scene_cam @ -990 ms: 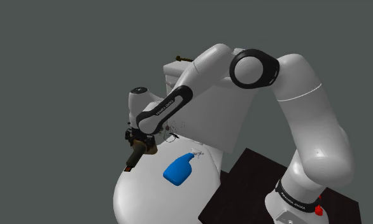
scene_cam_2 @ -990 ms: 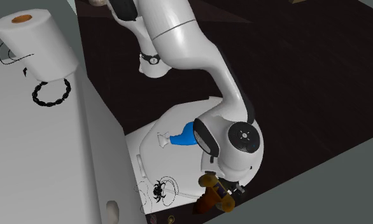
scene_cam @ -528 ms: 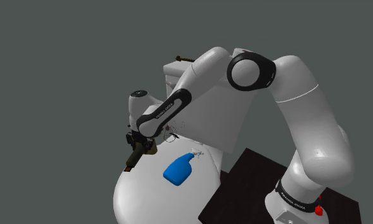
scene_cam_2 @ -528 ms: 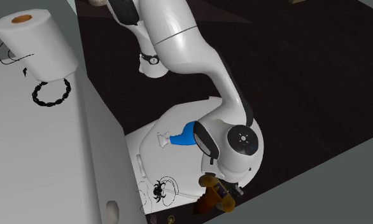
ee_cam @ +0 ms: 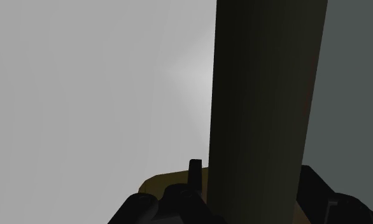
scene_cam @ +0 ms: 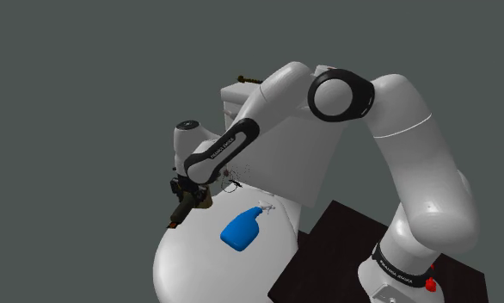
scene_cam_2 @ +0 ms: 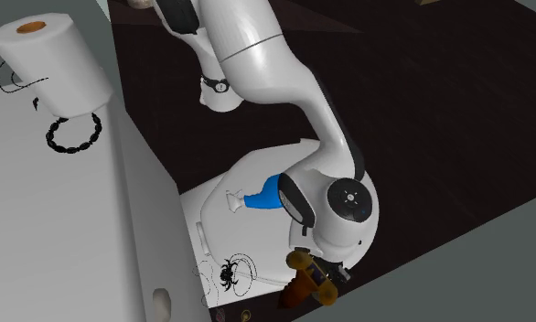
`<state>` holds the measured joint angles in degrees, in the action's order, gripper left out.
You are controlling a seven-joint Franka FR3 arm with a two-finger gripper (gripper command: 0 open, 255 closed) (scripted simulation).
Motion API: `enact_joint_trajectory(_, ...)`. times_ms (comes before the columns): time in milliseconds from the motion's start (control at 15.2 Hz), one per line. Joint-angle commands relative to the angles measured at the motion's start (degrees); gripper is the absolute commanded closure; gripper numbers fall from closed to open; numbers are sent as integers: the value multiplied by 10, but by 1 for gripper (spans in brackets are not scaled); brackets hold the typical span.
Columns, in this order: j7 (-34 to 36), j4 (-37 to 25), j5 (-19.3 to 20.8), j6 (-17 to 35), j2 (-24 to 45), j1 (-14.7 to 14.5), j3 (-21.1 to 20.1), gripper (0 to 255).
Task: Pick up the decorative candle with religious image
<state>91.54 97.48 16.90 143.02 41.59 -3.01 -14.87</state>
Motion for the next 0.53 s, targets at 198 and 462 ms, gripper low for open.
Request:
enact_joint_trajectory(198, -5, 5, -8, -21, -27, 6, -8, 255)
enact_joint_trajectory(462, -10, 6, -15, -41, -48, 10, -14, 255)
